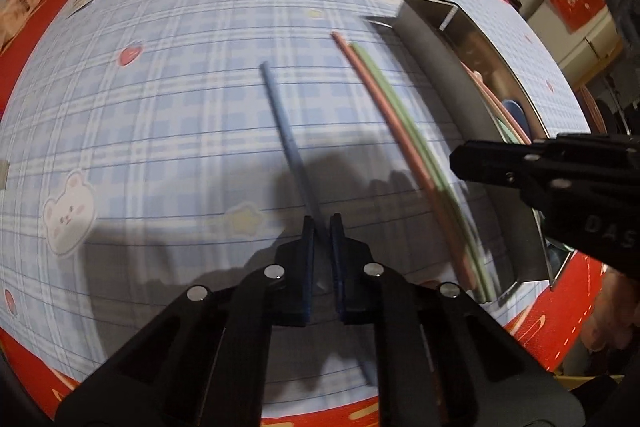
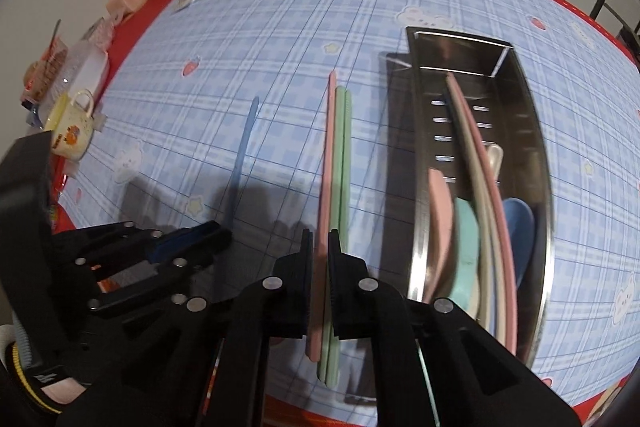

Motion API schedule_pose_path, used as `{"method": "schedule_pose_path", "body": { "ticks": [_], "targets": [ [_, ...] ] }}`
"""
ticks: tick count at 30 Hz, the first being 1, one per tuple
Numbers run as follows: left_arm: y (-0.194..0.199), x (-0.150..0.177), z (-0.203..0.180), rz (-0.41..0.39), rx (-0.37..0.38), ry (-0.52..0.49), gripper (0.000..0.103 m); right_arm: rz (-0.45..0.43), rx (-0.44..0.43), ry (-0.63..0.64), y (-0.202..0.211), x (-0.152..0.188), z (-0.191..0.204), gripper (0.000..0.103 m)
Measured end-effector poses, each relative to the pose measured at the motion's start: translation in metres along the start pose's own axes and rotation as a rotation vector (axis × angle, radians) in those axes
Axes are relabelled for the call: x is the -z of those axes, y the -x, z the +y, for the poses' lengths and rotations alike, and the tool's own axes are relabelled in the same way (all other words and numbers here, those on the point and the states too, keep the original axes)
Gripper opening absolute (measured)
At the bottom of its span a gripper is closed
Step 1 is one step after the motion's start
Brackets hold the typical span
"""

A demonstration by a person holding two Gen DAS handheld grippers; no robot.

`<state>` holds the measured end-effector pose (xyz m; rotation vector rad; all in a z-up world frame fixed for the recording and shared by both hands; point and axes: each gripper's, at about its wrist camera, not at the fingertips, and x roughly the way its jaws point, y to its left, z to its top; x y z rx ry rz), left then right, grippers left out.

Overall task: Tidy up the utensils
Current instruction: 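Grasp the blue chopstick with the left tool while the right tool grasps a pink chopstick, then carry the pink chopstick into the steel basket while the left tool carries the blue chopstick there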

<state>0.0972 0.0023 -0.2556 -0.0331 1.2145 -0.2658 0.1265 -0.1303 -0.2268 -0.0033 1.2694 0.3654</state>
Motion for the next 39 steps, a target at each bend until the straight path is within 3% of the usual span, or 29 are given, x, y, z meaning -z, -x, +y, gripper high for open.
{"method": "schedule_pose_path", "body": {
  "ticks": [10,25,39],
  "targets": [
    [0.009,0.006,0.037,-0.018,0.006,0.076,0.011,0.035,0.072,0.003,-0.026,-0.012,0.007,0.008],
    [0.009,0.011,0.047,-0.028,0.067,0.092,0.013,0.050,0.089,0.012,-0.037,-0.013,0.016,0.010],
    [0.010,0.013,0.051,-0.037,0.093,0.100,0.013,0.005,0.149,0.117,-0.045,-0.005,0.033,0.010]
  ]
}}
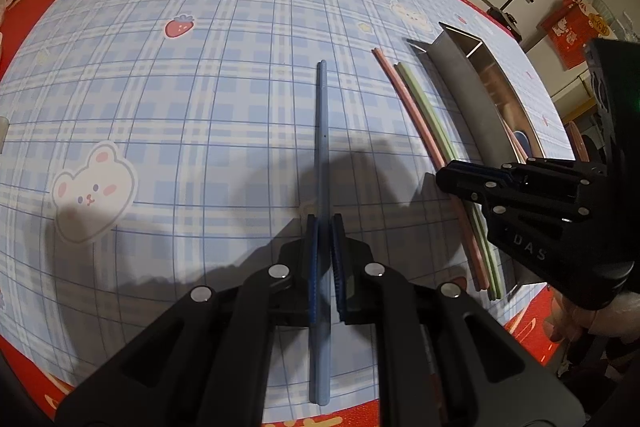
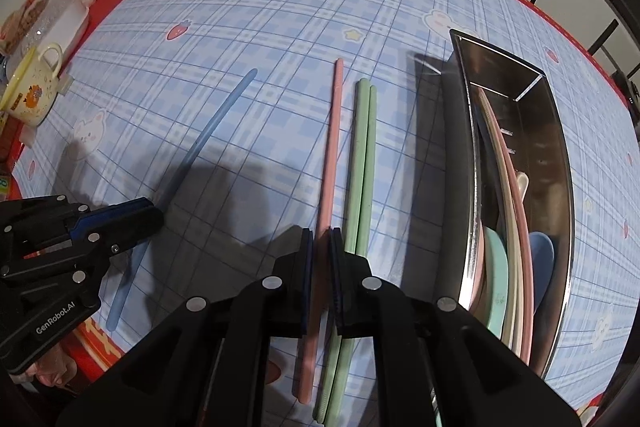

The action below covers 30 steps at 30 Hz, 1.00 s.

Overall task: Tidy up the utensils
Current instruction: 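Carry the pink chopstick into the steel basket while the left tool carries the blue chopstick there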

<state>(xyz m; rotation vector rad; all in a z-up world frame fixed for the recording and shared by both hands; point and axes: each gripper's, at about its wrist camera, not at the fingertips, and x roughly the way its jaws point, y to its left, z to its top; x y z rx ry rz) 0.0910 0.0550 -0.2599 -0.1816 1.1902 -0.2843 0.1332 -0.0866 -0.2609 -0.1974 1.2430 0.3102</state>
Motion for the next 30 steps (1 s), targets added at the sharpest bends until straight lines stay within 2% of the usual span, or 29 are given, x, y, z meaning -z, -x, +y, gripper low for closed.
{"method": "schedule_pose_path", "body": {
  "ticks": [12,16,21,26,30],
  "targets": [
    [-0.001,-0.001,-0.002,0.007,-0.011,-0.017,0.013,-0.003,0.011,0.036,0.007,0.006,0.000,0.009],
    [-0.002,-0.004,-0.002,0.020,-0.008,-0.012,0.013,0.040,-0.026,-0.026,0.007,0.000,-0.007,0.007],
    [-0.004,-0.010,0.000,0.051,0.007,-0.011,0.010,0.050,-0.068,-0.030,0.008,0.003,-0.007,0.007],
    [0.001,-0.009,0.005,0.058,0.029,0.038,0.010,-0.002,-0.110,-0.059,0.024,0.009,-0.011,0.007],
    [0.024,-0.006,0.009,0.016,0.083,0.092,0.010,-0.062,-0.164,-0.085,0.045,0.019,-0.016,0.006]
  ]
}}
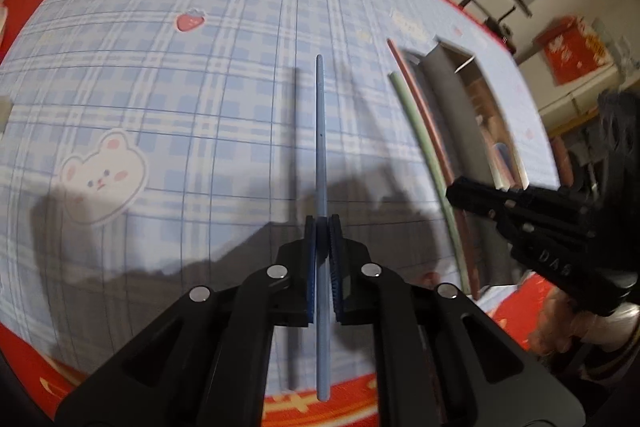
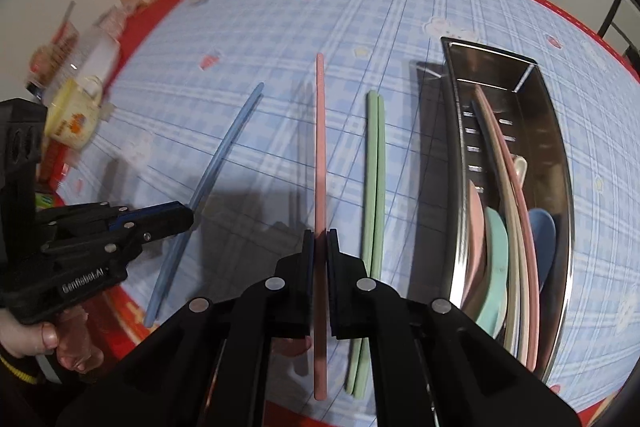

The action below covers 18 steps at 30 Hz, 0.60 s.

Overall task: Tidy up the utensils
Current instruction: 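Carry the pink chopstick into the steel basket while the left tool carries the blue chopstick there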

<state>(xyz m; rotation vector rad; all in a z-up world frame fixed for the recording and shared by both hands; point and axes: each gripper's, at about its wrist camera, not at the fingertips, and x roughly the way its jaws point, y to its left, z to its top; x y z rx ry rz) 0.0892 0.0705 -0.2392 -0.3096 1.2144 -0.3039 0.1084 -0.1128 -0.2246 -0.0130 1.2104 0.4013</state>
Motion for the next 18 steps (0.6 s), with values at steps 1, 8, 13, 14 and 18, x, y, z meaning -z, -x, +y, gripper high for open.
{"method": "schedule_pose_path", "body": {
  "ticks": [1,8,13,14,18],
  "targets": [
    [0.004,0.000,0.001,-0.006,0.009,0.012,0.010,-0.015,-0.020,-0.011,0.005,0.003,-0.001,0.006],
    [0.025,0.008,0.001,-0.030,0.099,0.099,0.010,-0.093,-0.114,-0.069,0.033,0.024,-0.017,0.006],
    [0.023,0.011,-0.012,-0.013,0.128,0.120,0.010,-0.153,-0.142,-0.105,0.047,0.029,-0.031,0.006],
    [0.023,0.010,-0.015,-0.011,0.125,0.117,0.010,-0.167,-0.146,-0.115,0.050,0.031,-0.036,0.006],
    [0.021,0.003,-0.029,0.001,0.110,0.102,0.010,-0.207,-0.153,-0.157,0.059,0.039,-0.056,0.006]
  ]
}}
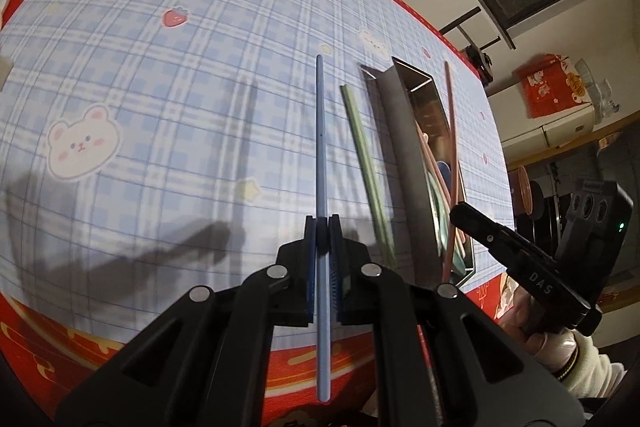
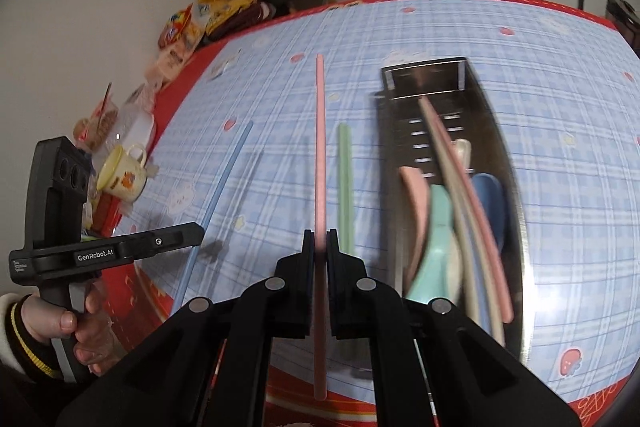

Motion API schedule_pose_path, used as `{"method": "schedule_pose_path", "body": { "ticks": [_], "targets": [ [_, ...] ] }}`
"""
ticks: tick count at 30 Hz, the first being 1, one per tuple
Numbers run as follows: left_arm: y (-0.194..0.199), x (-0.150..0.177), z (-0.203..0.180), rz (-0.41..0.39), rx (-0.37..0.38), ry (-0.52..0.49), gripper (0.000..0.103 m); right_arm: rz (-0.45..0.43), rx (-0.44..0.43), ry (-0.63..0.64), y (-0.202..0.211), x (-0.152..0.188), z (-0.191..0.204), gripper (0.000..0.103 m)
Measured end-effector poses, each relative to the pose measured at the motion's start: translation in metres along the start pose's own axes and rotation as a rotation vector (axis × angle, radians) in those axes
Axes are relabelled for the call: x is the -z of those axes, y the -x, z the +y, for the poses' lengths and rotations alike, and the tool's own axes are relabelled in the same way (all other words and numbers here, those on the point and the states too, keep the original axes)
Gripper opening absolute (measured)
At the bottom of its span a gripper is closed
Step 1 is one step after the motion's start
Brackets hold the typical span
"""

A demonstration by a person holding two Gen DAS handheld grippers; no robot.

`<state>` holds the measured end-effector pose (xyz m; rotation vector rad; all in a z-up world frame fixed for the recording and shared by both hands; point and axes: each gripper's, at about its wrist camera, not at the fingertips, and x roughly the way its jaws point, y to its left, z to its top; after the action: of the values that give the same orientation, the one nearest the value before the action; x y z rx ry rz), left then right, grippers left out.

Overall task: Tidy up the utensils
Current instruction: 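Carry the pink chopstick into the steel basket while the left tool carries the blue chopstick there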

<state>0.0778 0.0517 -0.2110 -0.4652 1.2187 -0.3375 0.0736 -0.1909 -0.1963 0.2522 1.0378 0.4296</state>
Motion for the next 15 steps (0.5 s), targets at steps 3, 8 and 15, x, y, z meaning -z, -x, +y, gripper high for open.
{"method": "schedule_pose_path", "body": {
  "ticks": [3,8,15],
  "targets": [
    [-0.005,-0.006,-0.019,0.008,0.012,-0.006,0.010,-0.025,0.004,-0.035,0.010,0.000,-0.020,0.006],
    [-0.017,-0.012,-0.051,0.017,0.051,-0.014,0.010,-0.051,0.032,-0.055,0.025,-0.003,-0.051,0.006],
    [-0.042,-0.017,-0.097,0.022,0.111,-0.002,0.010,-0.027,0.050,-0.014,0.030,-0.015,-0.075,0.006]
  ]
}}
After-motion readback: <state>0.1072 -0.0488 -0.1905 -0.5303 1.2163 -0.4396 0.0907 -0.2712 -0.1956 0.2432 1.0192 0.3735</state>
